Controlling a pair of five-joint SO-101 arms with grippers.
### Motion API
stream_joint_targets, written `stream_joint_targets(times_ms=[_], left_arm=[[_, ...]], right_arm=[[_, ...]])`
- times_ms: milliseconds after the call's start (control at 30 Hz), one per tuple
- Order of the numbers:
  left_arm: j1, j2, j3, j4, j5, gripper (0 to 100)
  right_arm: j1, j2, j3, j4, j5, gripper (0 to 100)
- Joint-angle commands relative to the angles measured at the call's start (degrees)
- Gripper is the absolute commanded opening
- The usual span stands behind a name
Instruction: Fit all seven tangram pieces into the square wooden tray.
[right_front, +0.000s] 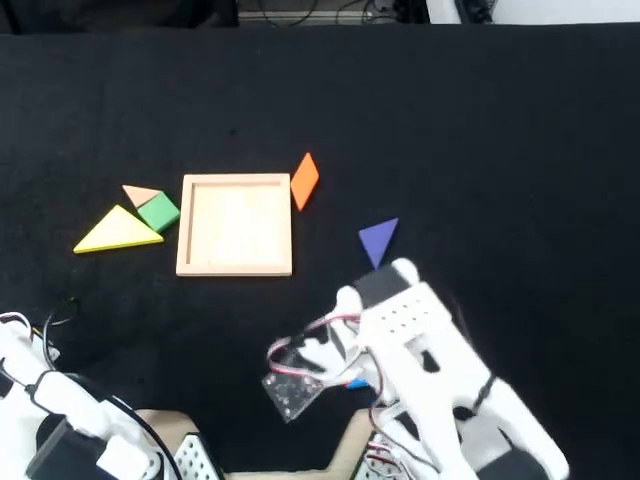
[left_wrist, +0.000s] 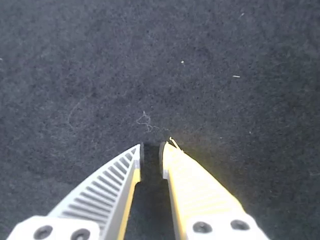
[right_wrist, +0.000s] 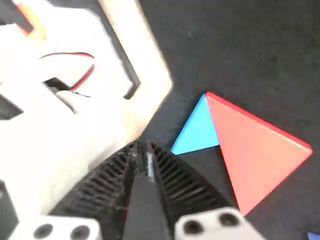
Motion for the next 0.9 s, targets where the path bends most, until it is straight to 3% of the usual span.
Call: stream_joint_targets(times_ms=[0, 500, 867], left_arm=[[0.57, -0.97, 0.13, -0.18, -0.18, 9], [0.66, -0.97, -0.22, -0.18, -0.18, 9], [0.66, -0.97, -0.13, -0.18, -0.18, 9]], right_arm=[[-1.58, -0.66, 0.48, -0.44, -2.2, 1.1], [-1.58, 27.21, 0.66, -17.49, -2.55, 1.1], [0.7, 28.62, -8.66, -26.99, -4.57, 1.1]])
